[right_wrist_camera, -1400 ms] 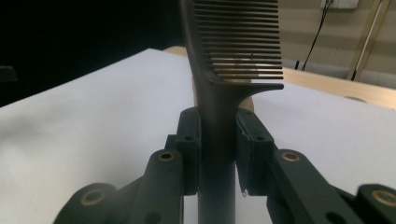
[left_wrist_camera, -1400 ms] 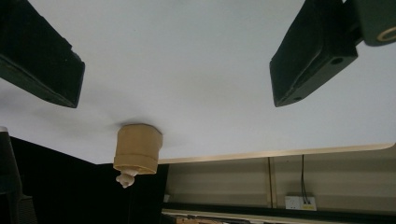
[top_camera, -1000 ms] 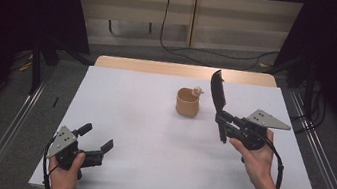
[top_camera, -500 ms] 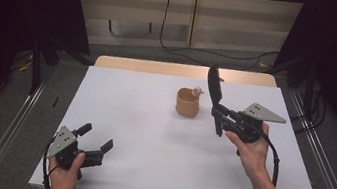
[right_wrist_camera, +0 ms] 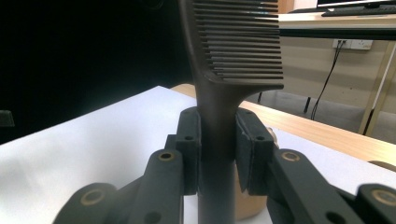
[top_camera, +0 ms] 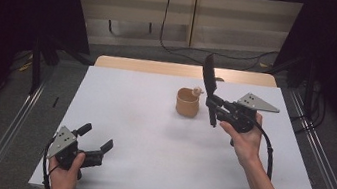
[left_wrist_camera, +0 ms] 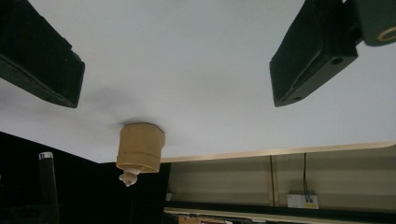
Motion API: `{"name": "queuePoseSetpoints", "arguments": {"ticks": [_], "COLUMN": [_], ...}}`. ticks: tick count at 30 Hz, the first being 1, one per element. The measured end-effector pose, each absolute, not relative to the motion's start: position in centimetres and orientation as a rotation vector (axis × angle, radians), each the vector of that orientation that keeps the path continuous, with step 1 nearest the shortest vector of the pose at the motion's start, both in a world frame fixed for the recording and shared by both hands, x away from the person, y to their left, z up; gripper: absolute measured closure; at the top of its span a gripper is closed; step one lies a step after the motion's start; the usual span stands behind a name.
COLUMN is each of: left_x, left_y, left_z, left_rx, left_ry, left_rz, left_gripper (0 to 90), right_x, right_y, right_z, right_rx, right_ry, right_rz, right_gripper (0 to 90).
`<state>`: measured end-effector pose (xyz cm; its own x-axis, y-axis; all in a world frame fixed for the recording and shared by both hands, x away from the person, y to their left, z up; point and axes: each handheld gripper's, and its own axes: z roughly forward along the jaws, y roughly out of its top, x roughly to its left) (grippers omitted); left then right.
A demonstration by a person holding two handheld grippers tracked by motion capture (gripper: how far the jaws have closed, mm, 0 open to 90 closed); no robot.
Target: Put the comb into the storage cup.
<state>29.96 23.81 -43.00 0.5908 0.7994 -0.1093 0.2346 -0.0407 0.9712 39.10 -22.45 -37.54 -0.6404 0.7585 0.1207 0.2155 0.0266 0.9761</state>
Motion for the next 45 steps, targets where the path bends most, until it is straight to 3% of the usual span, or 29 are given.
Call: {"name": "queuePoseSetpoints", "arguments": {"ticks": [45], "left_x": [29.9], "left_y": [23.7], "left_z": [-43.1], "left_rx": [1.603], "left_ry": [0.891], "left_rz": [0.569], "left_gripper": [3.3], "right_x": [44.1], "right_y": [-19.6], "right_z": [-37.2], "right_rx": [0.973], "right_ry": [1.971], "right_rz": [1.615], "right_gripper": [72.8]}}
